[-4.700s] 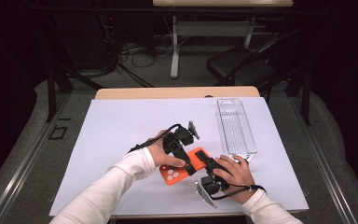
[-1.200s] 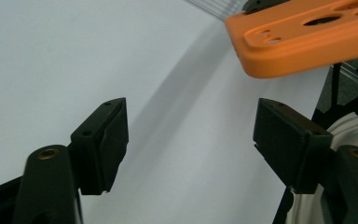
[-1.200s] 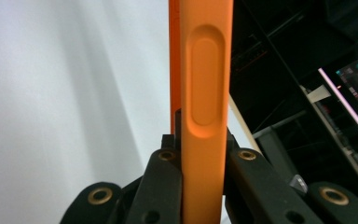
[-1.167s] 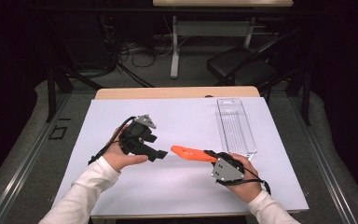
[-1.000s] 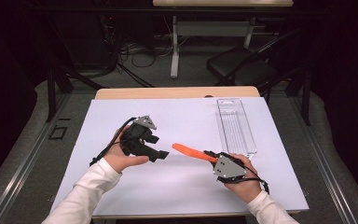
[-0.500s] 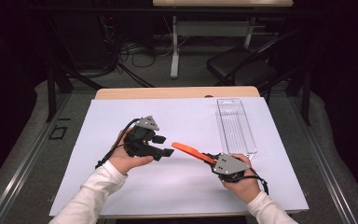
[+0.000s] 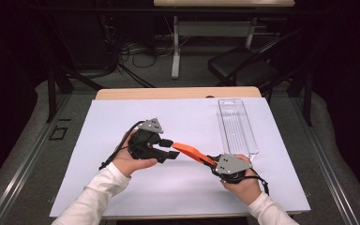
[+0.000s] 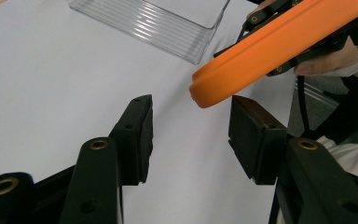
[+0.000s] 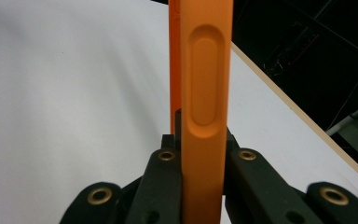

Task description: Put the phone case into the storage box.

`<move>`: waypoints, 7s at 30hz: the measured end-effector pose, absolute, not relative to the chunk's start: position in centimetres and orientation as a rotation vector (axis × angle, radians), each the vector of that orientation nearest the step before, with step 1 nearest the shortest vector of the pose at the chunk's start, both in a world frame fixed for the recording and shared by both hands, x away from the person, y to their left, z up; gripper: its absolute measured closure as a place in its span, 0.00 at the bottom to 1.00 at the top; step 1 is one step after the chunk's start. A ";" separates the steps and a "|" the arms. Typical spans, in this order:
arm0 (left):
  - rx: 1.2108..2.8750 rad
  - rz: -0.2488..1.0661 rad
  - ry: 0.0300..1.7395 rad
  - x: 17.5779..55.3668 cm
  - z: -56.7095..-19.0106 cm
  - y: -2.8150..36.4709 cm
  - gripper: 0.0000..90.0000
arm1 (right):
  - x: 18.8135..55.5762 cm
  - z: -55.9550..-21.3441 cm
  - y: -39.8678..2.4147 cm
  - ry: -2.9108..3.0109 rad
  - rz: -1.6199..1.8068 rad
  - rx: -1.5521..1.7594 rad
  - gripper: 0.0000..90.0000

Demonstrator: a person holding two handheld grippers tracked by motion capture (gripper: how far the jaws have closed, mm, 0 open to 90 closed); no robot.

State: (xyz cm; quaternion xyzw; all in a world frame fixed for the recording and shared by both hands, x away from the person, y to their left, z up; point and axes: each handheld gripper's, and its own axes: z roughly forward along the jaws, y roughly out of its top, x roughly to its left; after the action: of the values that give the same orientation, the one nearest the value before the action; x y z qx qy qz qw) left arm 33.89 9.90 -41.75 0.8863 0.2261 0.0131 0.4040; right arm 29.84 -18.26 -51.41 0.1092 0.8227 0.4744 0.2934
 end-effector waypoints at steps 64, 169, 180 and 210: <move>2.177 0.072 0.578 33.8 -42.1 8.9 0.89 | 29.8 -51.5 -18.1 2.219 1.287 0.325 0.96; 2.193 0.065 1.219 37.0 -41.9 8.4 0.90 | 30.9 -49.3 -16.5 2.090 1.137 0.624 0.19; 2.238 0.070 1.235 37.5 -41.8 8.2 0.90 | 31.0 -48.2 -16.0 2.100 1.094 0.606 0.27; 2.414 0.158 1.221 38.1 -41.1 5.2 0.90 | 31.6 -46.0 -14.5 2.107 0.978 0.515 0.53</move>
State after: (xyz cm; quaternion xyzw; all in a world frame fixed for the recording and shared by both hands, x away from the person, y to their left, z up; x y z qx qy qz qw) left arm 38.13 5.16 -41.12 0.8701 0.4402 0.0571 0.2144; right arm 31.61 -14.51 -45.96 0.2009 0.8220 0.3816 0.3719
